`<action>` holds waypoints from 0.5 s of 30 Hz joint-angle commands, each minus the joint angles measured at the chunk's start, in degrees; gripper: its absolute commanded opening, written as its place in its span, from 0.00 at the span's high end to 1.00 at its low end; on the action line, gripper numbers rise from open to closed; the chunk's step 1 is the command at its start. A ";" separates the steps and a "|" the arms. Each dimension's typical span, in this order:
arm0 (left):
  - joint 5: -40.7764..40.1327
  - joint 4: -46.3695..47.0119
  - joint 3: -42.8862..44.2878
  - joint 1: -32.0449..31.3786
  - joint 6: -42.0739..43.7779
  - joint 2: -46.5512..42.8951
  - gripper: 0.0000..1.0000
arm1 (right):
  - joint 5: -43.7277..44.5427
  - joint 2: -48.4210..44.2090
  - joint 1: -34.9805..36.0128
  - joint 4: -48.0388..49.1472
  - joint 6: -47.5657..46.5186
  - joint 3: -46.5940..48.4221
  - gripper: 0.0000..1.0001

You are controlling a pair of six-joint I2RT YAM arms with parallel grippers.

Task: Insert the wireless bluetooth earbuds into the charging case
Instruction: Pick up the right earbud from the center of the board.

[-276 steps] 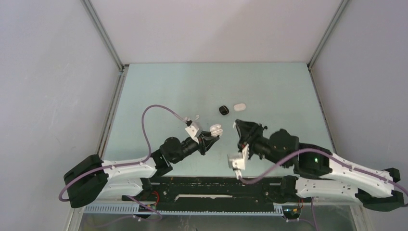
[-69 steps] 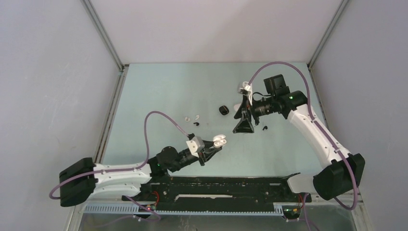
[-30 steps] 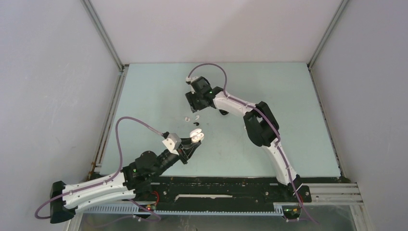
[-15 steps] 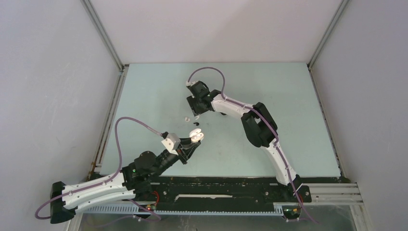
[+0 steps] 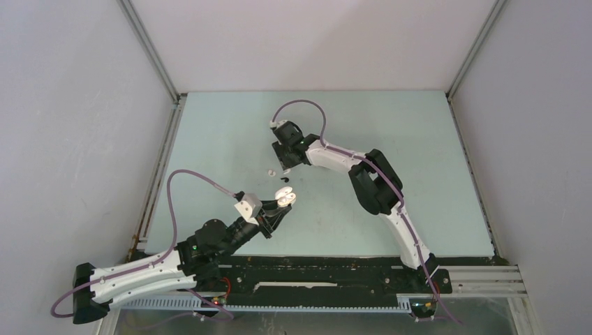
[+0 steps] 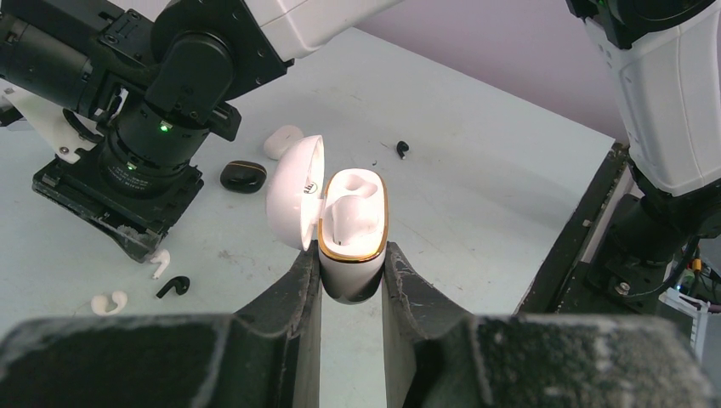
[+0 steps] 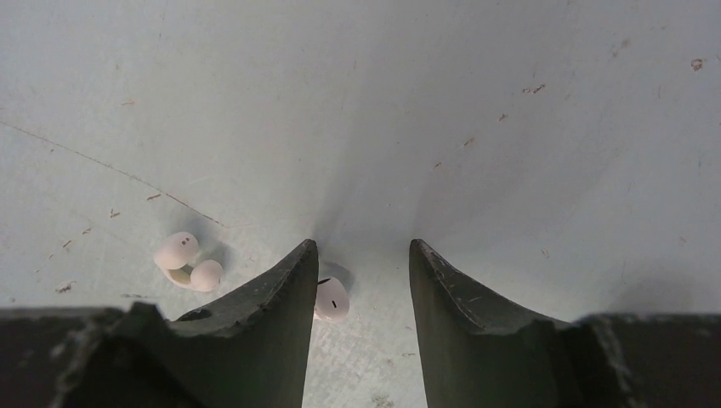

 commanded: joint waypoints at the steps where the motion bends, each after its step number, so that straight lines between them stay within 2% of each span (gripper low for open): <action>1: 0.58 2.45 0.88 -0.30 -0.52 0.40 1.00 | -0.50 -1.99 0.83 -1.83 0.76 -4.13 0.54; 15: 1.15 3.11 0.76 -0.39 -0.89 1.11 1.00 | -2.77 -6.14 1.94 -1.13 1.01 -8.63 0.55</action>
